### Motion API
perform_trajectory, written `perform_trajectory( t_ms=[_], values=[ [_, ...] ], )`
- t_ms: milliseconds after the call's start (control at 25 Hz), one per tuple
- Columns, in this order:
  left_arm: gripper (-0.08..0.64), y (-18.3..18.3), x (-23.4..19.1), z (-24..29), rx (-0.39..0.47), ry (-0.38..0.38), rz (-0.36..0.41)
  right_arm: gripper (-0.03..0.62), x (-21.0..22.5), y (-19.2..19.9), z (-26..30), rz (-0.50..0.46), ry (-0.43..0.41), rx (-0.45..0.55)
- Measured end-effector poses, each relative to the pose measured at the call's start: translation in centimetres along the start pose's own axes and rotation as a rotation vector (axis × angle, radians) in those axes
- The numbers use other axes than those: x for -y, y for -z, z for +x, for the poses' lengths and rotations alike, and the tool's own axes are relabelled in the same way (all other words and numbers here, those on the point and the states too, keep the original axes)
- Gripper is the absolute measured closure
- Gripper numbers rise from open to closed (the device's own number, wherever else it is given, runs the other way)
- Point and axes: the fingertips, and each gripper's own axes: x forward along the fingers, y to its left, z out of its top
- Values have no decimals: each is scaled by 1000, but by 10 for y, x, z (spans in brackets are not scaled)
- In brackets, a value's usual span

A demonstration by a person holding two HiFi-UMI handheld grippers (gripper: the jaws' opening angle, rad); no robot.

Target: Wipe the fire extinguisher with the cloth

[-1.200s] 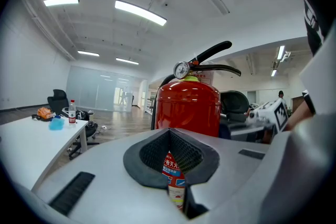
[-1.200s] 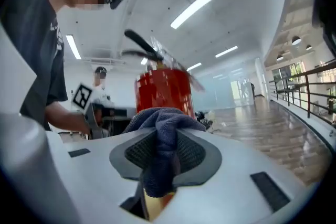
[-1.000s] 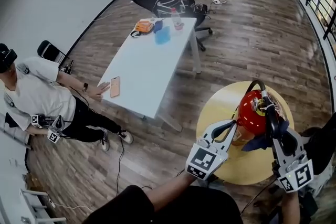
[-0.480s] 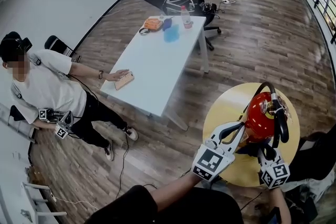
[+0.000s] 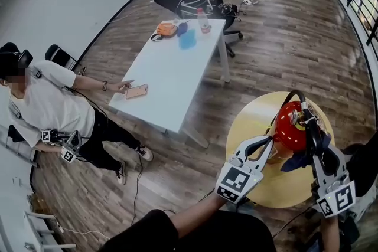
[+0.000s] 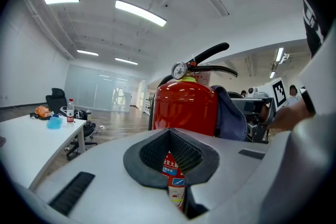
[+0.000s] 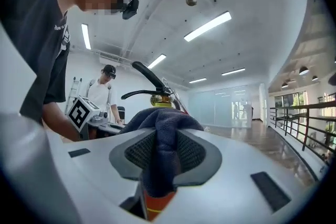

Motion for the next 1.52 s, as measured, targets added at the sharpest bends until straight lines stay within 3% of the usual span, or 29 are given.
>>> perform_trajectory(
  t_ms=[120, 200, 360, 480, 600, 760, 880, 1000, 1160, 1360, 1520],
  values=[
    [537, 0, 1, -1, -1, 7, 3, 485, 4, 17, -1, 81, 17, 34],
    [537, 1, 1, 0, -1, 10, 3, 485, 12, 49, 0, 174, 39, 10],
    [537, 1, 2, 0, 0, 9, 3, 485, 18, 134, 1, 305, 72, -187],
    [537, 2, 3, 2, -3, 9, 9, 485, 17, 156, 2, 281, 69, -307],
    [537, 5, 5, 3, -13, 17, 16, 485, 20, 136, 2, 184, 43, -311],
    [537, 5, -5, -2, -11, -9, 24, 485, 23, 57, 15, 112, -37, -144],
    [537, 3, 0, 1, -2, 1, 9, 485, 33, -4, 13, 117, -68, -39],
    [537, 1, 1, 1, -1, 9, 12, 485, 31, -41, 25, 119, -110, 24],
    [537, 1, 2, 2, -7, 15, 22, 485, 25, -50, 42, -23, -128, -29],
    [537, 2, 1, 2, -18, 7, 26, 485, 44, -38, 42, 0, -94, -47],
    [537, 1, 5, 4, -18, 17, 25, 486, 11, -47, 31, -115, -122, -52]
  ],
)
